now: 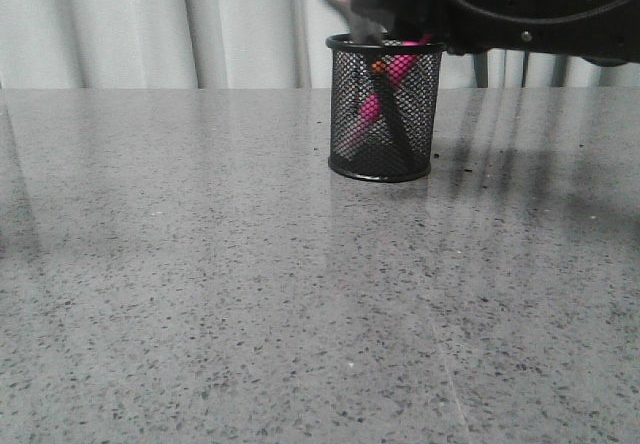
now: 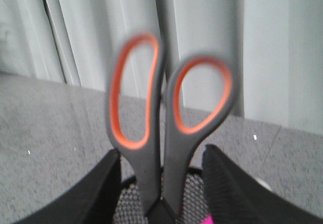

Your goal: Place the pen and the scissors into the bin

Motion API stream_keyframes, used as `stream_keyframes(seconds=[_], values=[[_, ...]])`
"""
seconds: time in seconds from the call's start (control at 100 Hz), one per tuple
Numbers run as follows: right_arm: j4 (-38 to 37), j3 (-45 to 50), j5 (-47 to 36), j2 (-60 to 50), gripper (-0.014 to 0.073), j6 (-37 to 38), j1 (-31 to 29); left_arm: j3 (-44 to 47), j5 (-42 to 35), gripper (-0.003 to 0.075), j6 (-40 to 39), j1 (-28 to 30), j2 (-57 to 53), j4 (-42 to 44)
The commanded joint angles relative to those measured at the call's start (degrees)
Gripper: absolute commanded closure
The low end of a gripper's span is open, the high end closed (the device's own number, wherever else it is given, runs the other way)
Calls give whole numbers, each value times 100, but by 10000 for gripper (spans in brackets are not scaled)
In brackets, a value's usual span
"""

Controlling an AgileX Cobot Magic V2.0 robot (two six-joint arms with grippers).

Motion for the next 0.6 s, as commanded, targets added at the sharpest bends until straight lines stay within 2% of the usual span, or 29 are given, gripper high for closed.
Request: stream_keyframes(seconds=[0.0,0.14,0.25,0.39,0.46,0.59], values=[[-44,-39,-890,-330,214,-42,-27,-153,-114,739,-39,-1,-54,-137],[-44,221,-1207,-727,230,-42,-27,-153,-114,739,-39,-1,-54,-137],[-33,402,-1039,-1246,351,-42,-71,-153,-114,739,-39,-1,-54,-137],[27,447,-68,-2052,579,-65,-220,-153,-114,739,-39,-1,-54,-137],[27,447,549,-2507,671,-342,-337,-153,-114,739,-39,-1,-54,-137],[27,447,1657,-3393,669,-1139,-596,-153,-230,739,-39,-1,-117,-137]])
